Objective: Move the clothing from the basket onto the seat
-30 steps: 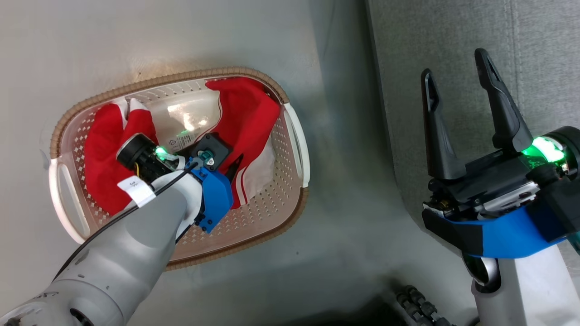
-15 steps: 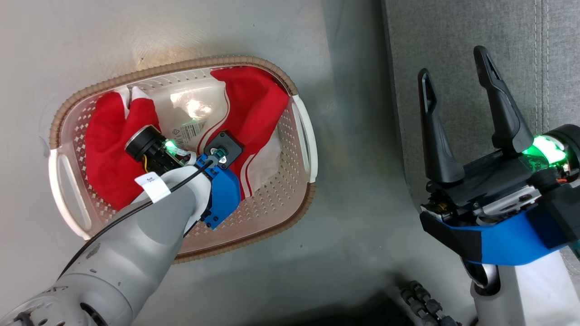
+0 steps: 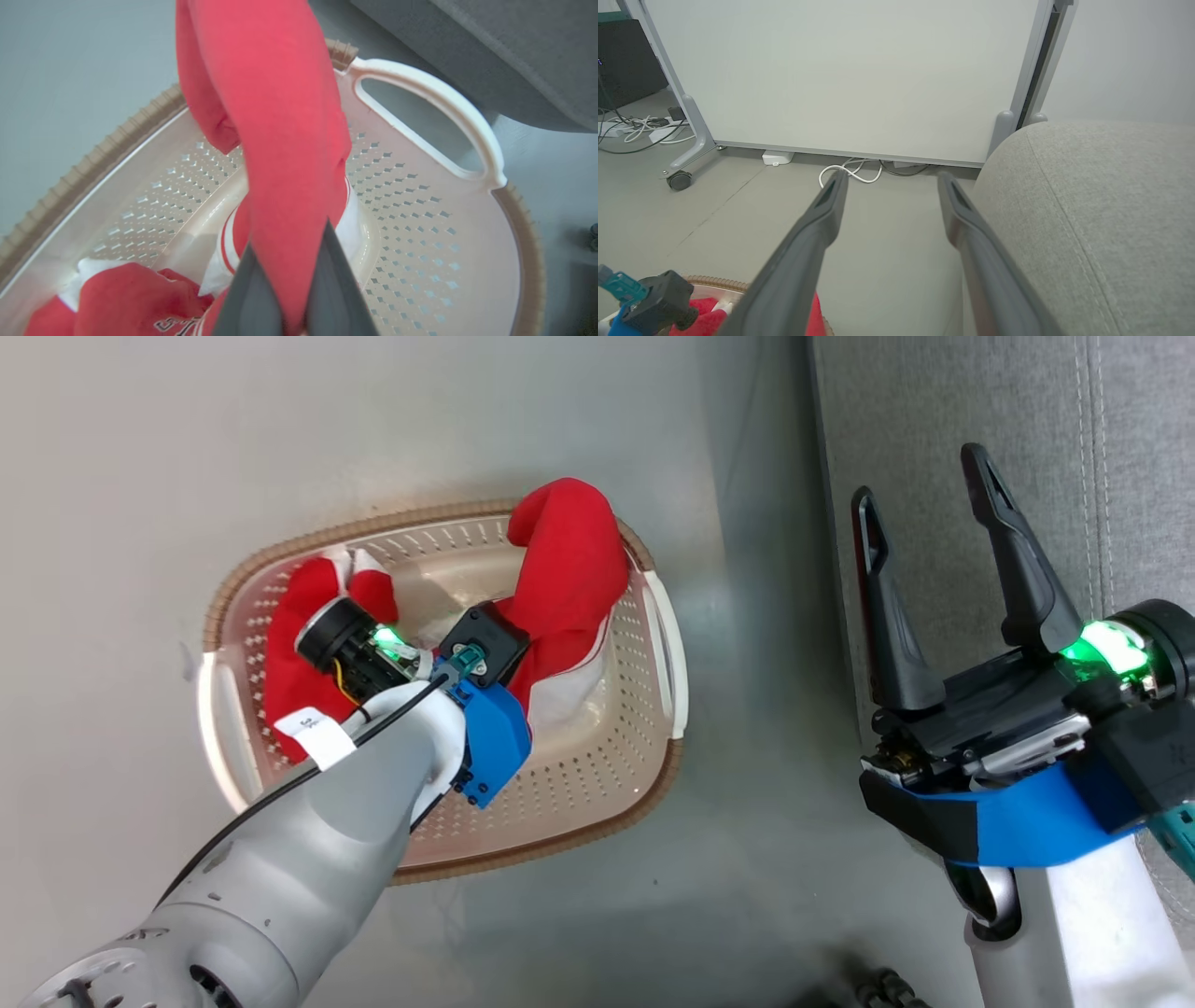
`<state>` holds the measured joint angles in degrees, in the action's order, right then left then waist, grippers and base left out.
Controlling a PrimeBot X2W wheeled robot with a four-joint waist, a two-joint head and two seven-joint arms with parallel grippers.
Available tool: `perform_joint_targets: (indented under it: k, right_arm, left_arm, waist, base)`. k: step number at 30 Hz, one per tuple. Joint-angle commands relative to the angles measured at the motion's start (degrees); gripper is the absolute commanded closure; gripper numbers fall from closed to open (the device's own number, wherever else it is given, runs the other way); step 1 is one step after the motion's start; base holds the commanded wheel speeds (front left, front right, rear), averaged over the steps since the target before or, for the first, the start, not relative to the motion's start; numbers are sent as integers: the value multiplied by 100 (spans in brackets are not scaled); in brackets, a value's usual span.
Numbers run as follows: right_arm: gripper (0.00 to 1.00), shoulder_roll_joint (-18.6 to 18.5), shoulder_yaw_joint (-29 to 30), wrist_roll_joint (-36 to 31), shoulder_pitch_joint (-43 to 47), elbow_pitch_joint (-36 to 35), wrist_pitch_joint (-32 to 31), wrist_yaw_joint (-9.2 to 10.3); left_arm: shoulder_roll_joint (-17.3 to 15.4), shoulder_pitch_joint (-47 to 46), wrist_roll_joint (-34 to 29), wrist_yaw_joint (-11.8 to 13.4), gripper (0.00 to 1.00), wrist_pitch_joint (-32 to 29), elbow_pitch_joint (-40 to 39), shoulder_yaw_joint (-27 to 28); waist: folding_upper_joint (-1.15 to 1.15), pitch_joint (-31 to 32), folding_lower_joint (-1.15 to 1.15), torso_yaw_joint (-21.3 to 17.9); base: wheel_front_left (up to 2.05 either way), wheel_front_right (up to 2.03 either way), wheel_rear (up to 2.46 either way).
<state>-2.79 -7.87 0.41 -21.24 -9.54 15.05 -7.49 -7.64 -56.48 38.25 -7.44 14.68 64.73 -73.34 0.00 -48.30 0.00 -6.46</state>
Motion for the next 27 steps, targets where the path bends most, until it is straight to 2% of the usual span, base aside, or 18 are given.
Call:
perform_joint_targets:
  k: [1, 5, 11, 26, 27]
  right_arm:
    - [0, -19, 8, -41, -73, 70, 20, -1]
    - [0, -19, 22, -36, -60, 213, 20, -1]
    - [0, -19, 87, 15, 52, 441, 20, -1]
    - [0, -19, 144, 165, 510, 872, 20, -1]
    - [0, -19, 144, 165, 510, 872, 20, -1]
  left_arm:
    - [13, 35, 92, -4, 100, 45, -91, -19]
    - [-39, 70, 247, -4, 100, 61, -479, 79]
    - [-181, 355, 115, -4, 100, 59, -1101, 498]
    - [-392, 1550, -838, -4, 100, 59, -2583, 2594]
    - [-392, 1550, -838, -4, 100, 59, -2583, 2594]
  waist:
    - [0, 134, 0, 48]
    - [0, 428, 0, 168]
    - [0, 948, 0, 335]
    - [0, 2416, 0, 623]
    - [0, 2416, 0, 623]
  base:
    - [0, 0, 0]
    - [0, 0, 0]
    - [0, 0, 0]
    - [0, 0, 0]
    - [0, 0, 0]
